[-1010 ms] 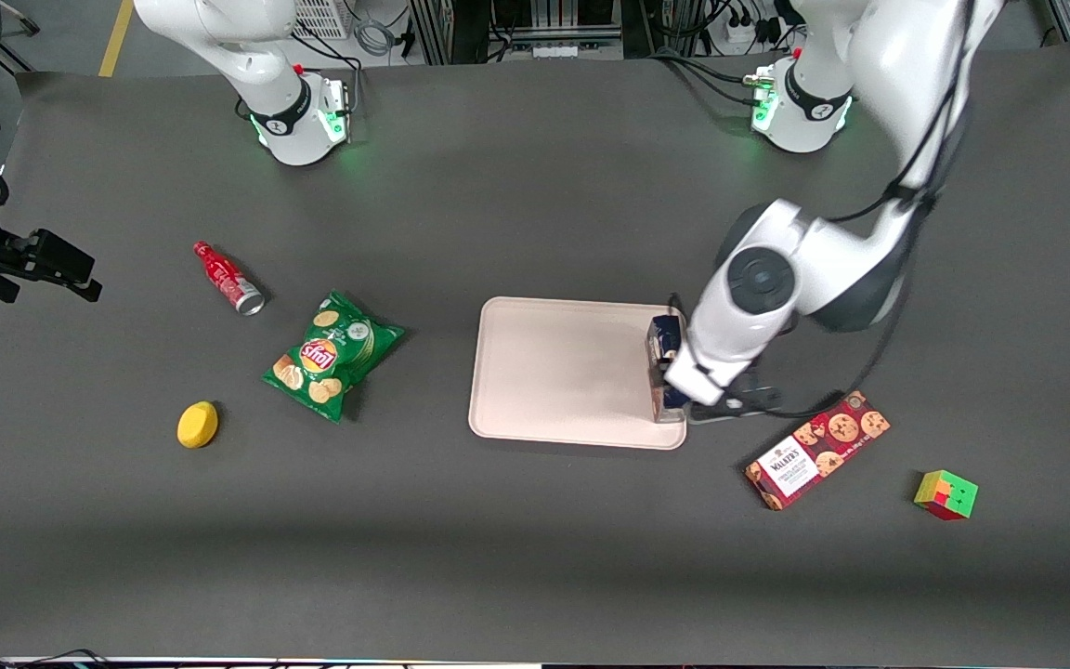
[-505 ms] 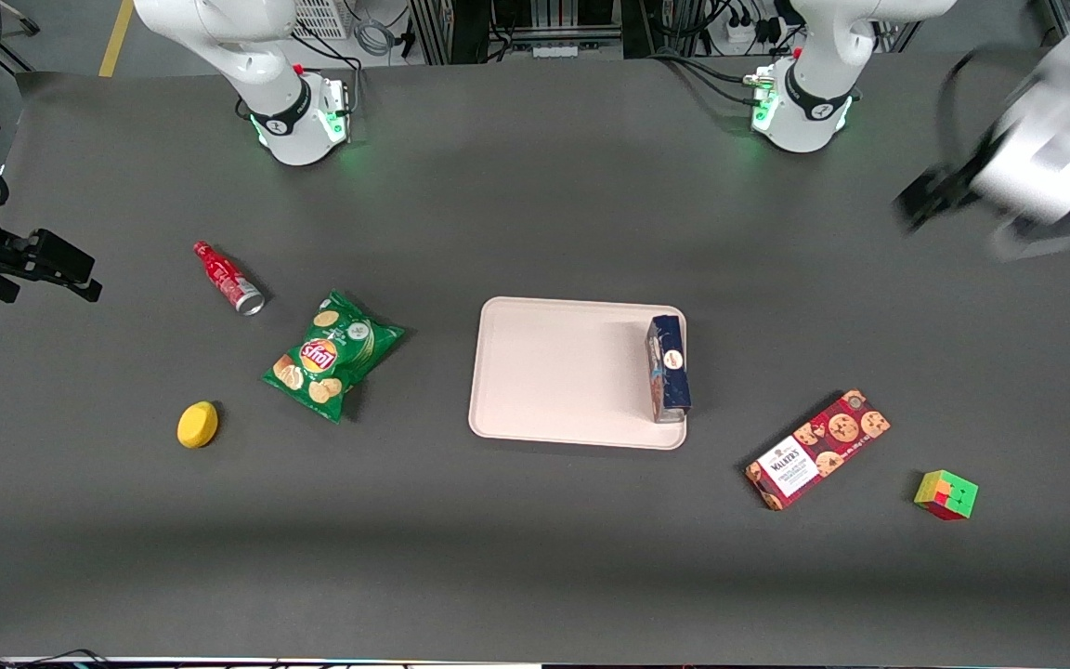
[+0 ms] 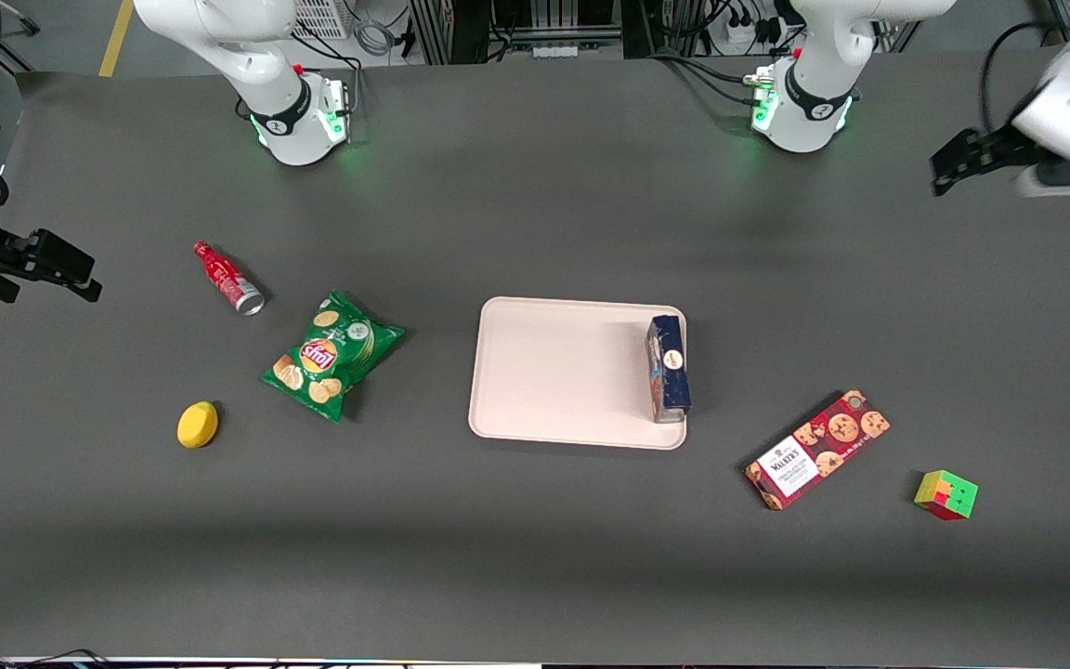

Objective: Place cookie box on tray

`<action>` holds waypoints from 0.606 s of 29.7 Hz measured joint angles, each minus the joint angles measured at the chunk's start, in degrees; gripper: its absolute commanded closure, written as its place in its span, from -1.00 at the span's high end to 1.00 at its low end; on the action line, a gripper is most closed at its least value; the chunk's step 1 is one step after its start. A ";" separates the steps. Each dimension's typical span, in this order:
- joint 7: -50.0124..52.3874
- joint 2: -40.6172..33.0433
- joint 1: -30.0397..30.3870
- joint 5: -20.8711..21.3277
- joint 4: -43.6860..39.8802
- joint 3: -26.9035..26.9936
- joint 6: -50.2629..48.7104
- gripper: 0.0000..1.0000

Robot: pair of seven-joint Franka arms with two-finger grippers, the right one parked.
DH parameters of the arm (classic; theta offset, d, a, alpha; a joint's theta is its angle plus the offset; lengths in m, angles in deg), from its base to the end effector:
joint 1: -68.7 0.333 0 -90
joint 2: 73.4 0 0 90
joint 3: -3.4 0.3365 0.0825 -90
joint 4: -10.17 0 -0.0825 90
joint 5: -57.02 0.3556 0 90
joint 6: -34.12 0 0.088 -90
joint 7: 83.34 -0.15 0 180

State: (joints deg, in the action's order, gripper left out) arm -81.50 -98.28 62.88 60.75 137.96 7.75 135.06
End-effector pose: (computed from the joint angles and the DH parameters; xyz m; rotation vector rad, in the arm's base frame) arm 0.3816 0.0020 0.5205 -3.1082 0.0227 0.0532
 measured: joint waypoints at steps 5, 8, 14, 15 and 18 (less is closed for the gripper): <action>0.00 -0.80 0.00 0.00 0.52 -0.01 0.24 1.00; 0.00 -1.17 0.00 0.00 0.52 0.04 0.25 1.00; 0.00 -1.60 0.02 0.00 0.52 0.67 0.27 1.00; 0.00 -1.62 0.02 0.00 0.52 0.76 0.28 1.00; 0.00 -1.64 0.02 0.00 0.50 0.88 0.29 1.00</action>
State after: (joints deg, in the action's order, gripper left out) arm -81.50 -99.92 62.90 60.75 138.46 8.64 135.35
